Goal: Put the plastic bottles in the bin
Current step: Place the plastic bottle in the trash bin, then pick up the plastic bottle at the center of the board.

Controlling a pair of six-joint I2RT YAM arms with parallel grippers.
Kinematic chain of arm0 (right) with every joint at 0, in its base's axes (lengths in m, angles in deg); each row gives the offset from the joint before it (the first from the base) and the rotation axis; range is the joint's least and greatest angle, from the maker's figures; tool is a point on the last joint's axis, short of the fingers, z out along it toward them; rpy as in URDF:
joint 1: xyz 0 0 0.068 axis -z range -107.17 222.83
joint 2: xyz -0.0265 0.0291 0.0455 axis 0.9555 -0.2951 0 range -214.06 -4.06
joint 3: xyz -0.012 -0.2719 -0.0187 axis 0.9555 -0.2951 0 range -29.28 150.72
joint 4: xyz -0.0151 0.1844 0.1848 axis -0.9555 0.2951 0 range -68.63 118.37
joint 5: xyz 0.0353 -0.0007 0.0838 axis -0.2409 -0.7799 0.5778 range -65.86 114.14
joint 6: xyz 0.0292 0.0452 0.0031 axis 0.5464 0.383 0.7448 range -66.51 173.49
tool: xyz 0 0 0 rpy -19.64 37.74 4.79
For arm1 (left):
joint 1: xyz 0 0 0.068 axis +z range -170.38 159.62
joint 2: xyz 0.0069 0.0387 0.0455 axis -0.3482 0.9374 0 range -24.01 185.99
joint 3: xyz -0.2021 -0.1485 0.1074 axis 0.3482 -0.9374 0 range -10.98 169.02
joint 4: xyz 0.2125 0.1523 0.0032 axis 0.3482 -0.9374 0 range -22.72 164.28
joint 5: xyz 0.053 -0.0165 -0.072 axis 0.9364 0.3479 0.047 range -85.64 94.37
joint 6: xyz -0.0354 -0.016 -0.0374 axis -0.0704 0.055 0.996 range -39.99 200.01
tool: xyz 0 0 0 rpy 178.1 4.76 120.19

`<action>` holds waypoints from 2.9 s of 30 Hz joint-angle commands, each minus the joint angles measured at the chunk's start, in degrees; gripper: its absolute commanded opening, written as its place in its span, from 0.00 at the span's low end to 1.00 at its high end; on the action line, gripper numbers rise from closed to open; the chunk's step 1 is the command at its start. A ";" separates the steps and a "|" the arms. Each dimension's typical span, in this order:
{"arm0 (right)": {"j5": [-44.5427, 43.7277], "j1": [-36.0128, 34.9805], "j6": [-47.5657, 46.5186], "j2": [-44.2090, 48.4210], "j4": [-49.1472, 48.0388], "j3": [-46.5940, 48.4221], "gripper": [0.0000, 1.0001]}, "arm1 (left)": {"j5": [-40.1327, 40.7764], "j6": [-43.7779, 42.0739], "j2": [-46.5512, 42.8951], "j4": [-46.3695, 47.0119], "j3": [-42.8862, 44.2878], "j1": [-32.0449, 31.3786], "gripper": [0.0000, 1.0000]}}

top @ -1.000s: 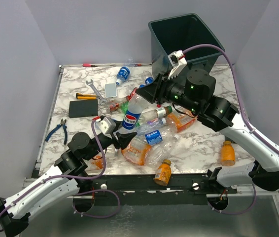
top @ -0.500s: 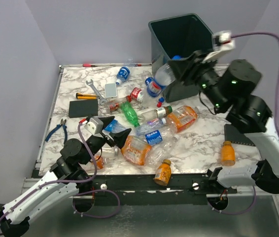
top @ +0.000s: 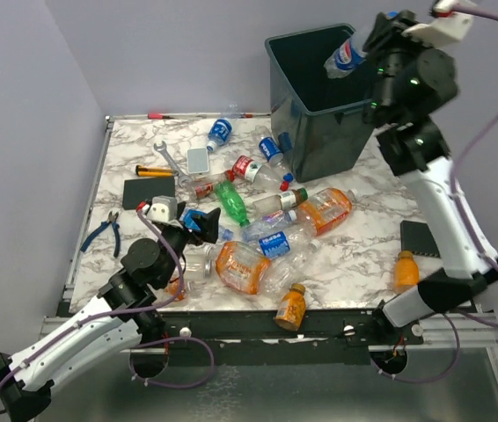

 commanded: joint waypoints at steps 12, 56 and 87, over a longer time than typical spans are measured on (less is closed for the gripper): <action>8.58 3.09 2.19 -32.42 -2.75 21.44 0.01 | 6.04 3.15 2.22 -3.18 0.18 -0.18 0.99; 44.18 -7.85 31.90 42.65 11.72 -68.65 0.77 | -6.30 2.77 5.12 -4.69 2.59 -0.21 0.99; 13.49 -7.85 60.96 69.47 40.83 -88.13 0.78 | -8.52 -2.40 65.27 -31.36 39.48 -26.53 0.85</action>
